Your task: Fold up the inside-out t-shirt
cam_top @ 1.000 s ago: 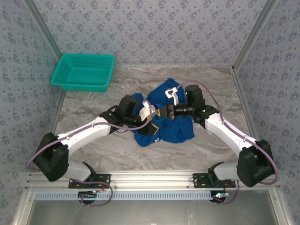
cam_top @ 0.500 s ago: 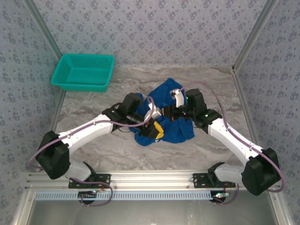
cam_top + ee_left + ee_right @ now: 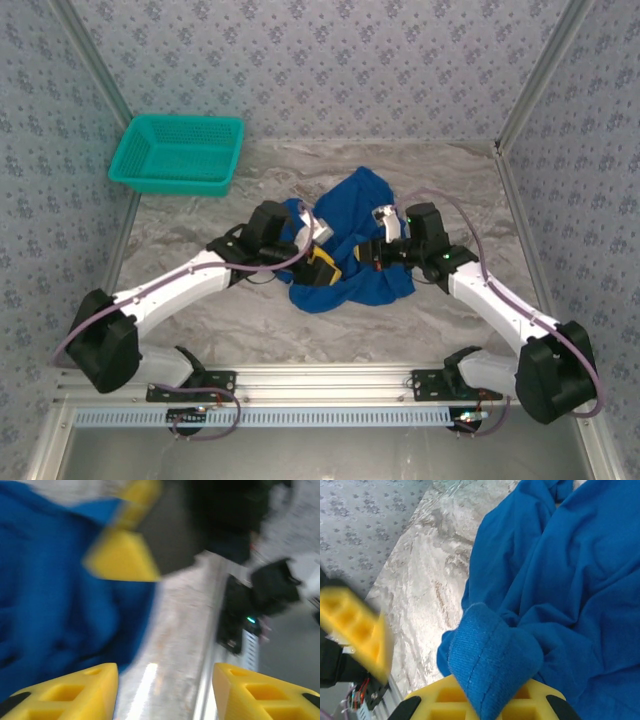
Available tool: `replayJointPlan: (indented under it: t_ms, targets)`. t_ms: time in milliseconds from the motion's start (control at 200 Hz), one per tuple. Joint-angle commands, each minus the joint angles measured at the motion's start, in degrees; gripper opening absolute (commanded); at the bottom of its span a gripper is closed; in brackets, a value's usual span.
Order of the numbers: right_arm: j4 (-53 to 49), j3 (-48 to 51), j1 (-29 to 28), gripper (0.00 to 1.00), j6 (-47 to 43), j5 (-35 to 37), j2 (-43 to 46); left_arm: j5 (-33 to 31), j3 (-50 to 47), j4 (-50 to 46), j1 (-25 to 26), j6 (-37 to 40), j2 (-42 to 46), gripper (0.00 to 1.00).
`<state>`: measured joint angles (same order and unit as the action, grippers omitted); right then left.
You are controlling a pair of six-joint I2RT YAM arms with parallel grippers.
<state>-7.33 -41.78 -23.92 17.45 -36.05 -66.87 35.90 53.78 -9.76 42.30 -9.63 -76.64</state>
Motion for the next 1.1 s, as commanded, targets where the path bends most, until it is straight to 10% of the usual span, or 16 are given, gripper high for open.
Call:
replayJointPlan:
  t_ms: [0, 525, 799, 1094]
  targets:
    - [4.8, 1.7, 0.3, 0.02, -1.0, -5.9, 2.5, -19.2, -0.3, -2.4, -0.5, -2.7, 1.2, 0.57]
    - [6.7, 4.4, -4.5, 0.01, -5.4, 0.1, 8.2, -21.3, 7.6, -3.5, 0.6, -11.7, -14.8, 0.67]
    - [-0.8, 4.0, -13.6, 0.04, -12.8, 29.6, 10.5, -20.5, 7.5, -9.9, -1.8, -17.1, -11.8, 0.23]
    - [0.6, 4.9, -19.8, 0.06, -13.6, 45.5, 9.4, -2.5, 0.4, 5.9, -5.5, -24.8, -0.3, 0.04]
